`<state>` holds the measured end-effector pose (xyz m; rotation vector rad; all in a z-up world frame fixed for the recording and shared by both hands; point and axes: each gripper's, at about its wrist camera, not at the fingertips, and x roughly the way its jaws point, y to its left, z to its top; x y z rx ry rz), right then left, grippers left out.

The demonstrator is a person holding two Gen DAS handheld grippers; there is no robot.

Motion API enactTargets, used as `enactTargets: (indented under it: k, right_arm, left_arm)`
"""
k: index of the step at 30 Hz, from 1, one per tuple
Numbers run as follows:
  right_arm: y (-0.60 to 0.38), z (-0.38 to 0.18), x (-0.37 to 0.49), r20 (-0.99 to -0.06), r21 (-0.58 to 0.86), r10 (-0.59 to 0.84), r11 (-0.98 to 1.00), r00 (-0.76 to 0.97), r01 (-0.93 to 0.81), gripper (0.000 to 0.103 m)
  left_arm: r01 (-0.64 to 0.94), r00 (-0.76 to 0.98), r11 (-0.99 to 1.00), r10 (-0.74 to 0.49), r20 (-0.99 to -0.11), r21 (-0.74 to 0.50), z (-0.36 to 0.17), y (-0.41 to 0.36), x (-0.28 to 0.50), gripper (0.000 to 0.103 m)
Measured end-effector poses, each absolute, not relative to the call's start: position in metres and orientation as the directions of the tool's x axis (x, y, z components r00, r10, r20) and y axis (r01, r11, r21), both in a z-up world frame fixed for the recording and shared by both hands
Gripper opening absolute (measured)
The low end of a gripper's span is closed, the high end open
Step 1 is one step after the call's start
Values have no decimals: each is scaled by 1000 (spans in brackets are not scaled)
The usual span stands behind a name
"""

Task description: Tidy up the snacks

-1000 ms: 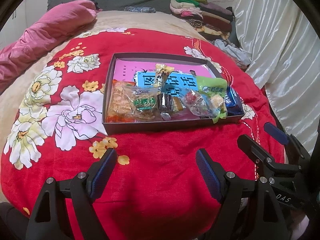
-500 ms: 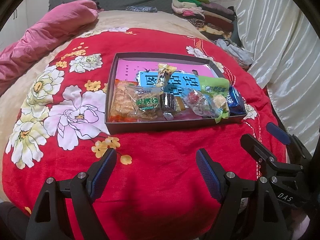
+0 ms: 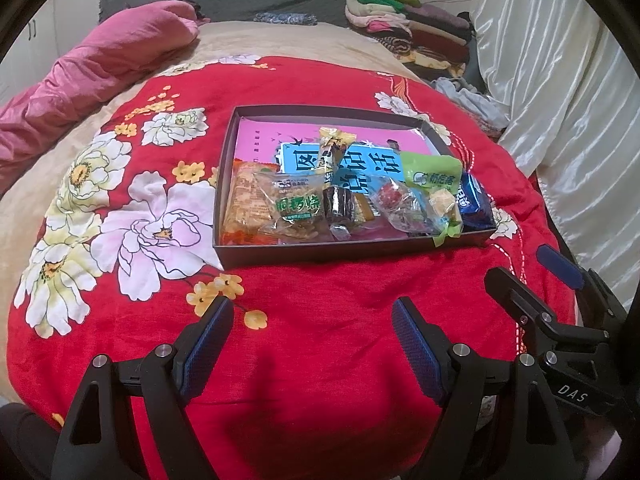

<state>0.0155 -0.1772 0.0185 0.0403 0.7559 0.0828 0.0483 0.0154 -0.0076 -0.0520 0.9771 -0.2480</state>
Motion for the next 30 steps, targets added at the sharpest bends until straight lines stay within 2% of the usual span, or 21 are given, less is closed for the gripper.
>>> enactTargets:
  k: [30]
  right_arm:
    - [-183,18,18,-681,60,84,996,727,-60,100]
  left_arm:
    - [170,545,980,-184,-818,-107,-9,13,49,82]
